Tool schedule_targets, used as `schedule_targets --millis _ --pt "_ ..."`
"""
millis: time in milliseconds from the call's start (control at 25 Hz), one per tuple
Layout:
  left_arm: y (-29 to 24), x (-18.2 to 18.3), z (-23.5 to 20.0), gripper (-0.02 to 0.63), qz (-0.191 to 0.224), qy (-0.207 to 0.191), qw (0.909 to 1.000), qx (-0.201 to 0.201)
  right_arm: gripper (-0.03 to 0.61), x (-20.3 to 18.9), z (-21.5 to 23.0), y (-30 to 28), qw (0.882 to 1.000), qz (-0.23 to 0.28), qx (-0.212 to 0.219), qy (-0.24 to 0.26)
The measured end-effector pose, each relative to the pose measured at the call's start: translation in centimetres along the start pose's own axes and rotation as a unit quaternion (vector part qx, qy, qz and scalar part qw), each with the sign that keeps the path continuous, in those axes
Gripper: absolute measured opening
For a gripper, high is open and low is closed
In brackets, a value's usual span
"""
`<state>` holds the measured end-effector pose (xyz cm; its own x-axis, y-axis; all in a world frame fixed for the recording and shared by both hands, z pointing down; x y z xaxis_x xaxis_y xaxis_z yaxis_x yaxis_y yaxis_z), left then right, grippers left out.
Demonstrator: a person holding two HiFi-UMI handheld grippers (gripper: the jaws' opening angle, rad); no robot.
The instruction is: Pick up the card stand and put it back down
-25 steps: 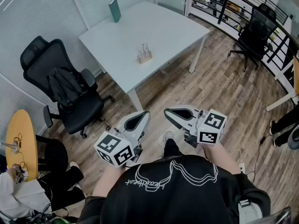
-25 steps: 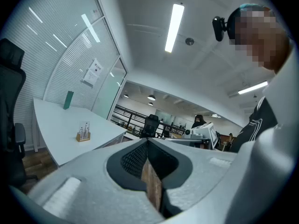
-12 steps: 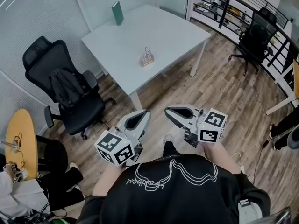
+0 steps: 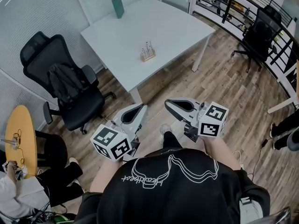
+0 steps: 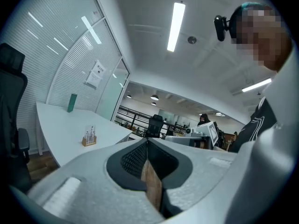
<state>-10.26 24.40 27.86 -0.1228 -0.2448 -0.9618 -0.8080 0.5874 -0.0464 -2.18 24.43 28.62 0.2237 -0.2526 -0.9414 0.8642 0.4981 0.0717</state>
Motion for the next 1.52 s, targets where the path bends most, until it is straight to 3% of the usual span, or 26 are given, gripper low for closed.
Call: schedule_targets --millis 480,920,1280,1520 --pt "-9.6 0.8 -9.3 0.015 -0.02 0.027 0.9987 0.038 0.009 2.4 13.1 -4.8 0.999 -0.021 0.023 -0.036" --pt "-21.1 2.8 -18.0 0.015 -0.02 0.03 0.9955 0.087 0.009 7.3 26.6 -7.7 0.998 -0.031 0.04 -0.036" --pt "-20.3 1.6 -19.8 0.017 -0.009 0.01 0.992 0.126 0.009 7.3 28.6 -7.4 0.999 -0.016 0.039 -0.016" --pt "-21.8 0.2 -22.5 0.043 -0.026 0.032 0.9905 0.131 0.011 6.3 31.9 -8.2 0.999 -0.038 0.019 -0.02"
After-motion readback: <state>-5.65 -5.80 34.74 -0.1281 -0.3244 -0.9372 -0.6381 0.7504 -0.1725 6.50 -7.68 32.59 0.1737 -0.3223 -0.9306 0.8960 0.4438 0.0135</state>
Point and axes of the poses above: the fingertips, and each gripper's own axes: y backward along the fingers, z to its right, x out of its top, the point moved 1 cm from there along y, backward along the fingers, and after that the axes turned 3 degrees about z, right-handed, at the moved point
